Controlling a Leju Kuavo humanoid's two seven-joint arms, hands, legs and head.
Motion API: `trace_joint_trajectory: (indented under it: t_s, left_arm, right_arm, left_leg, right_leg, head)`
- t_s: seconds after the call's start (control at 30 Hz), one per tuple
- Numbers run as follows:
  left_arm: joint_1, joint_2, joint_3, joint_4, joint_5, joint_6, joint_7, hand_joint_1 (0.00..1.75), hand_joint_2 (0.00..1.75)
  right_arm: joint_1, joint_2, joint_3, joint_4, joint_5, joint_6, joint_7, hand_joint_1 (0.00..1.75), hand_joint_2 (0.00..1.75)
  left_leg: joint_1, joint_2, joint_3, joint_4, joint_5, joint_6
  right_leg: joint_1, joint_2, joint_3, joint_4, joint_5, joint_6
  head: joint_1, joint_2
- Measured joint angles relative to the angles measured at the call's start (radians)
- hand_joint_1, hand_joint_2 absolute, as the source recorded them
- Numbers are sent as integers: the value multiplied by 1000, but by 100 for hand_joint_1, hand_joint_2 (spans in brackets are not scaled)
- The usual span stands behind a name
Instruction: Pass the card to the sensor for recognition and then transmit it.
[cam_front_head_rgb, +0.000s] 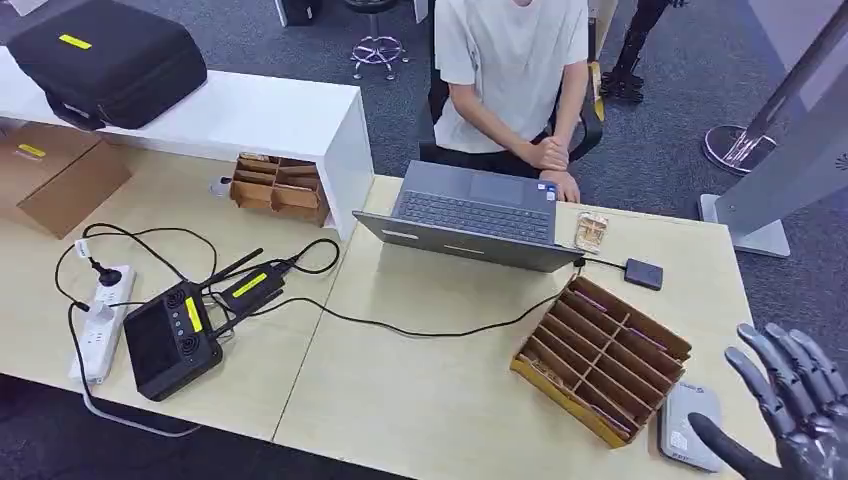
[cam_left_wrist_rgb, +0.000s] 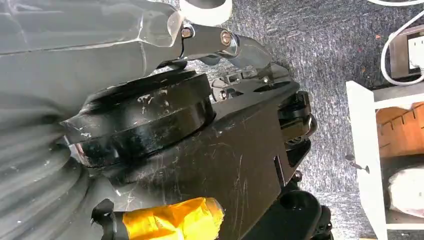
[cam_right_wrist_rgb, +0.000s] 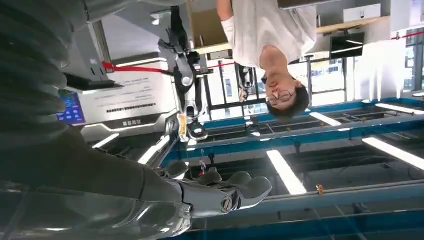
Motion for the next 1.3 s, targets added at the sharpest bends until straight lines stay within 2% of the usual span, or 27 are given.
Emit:
trace_joint_trajectory:
  t_s: [0.2, 0.43, 0.53, 0.6, 0.67, 0.8, 1.0, 1.3]
  left_arm:
    - [0, 0, 0, 0, 2, 0, 0, 0, 175]
    - [0, 0, 4, 0, 15, 1, 0, 0, 175]
    - [-1, -2, 9, 0, 18, 3, 3, 0, 175]
    - [-2, -2, 14, 0, 21, 3, 13, 0, 175]
    - [-5, -2, 15, 0, 21, 5, 24, 0, 175]
    - [-7, -4, 15, 0, 19, 6, 34, 0, 175]
    - [-8, -4, 15, 0, 18, 6, 35, 0, 175]
    - [-8, -4, 15, 0, 18, 6, 35, 0, 175]
  right_arm:
    - [7, 0, -5, 0, -3, 16, -2, 0, 175]
    - [106, 13, 2, -5, 5, -5, 21, 0, 175]
    - [116, 26, 52, 5, -7, -27, 74, 0, 175]
    - [114, 41, 87, 24, -60, 3, 92, 0, 175]
    - [84, 76, 133, 84, -123, 37, 94, 0, 175]
    - [48, 126, 227, 193, -146, 29, 85, 0, 175]
    - [27, 137, 275, 237, -170, 27, 93, 0, 175]
    - [15, 146, 300, 263, -171, 25, 93, 0, 175]
  left_leg:
    - [0, 0, 0, 0, 0, 0]
    - [0, 0, 0, 0, 0, 0]
    - [0, 1, 0, 0, 0, 0]
    - [0, 1, 0, -1, 0, 0]
    - [1, 2, 1, -1, 0, 0]
    - [1, 1, 1, -1, 0, 0]
    - [1, 1, 1, -1, 0, 0]
    - [0, 1, 1, -1, 0, 0]
  right_leg:
    - [0, 0, 0, 0, 0, 0]
    - [0, 0, 0, 0, 0, 0]
    - [0, 1, -1, 0, 0, 0]
    - [0, 1, 0, 0, 0, 0]
    - [1, 1, 0, 0, 0, 0]
    - [1, 1, 0, 0, 0, 0]
    - [1, 1, 0, 0, 0, 0]
    - [1, 1, 0, 0, 0, 0]
  head:
    - [0, 0]
    - [0, 0]
    - [0, 0]
    - [0, 0]
    - [1, 0]
    - [0, 0]
    - [0, 0]
    - [0, 0]
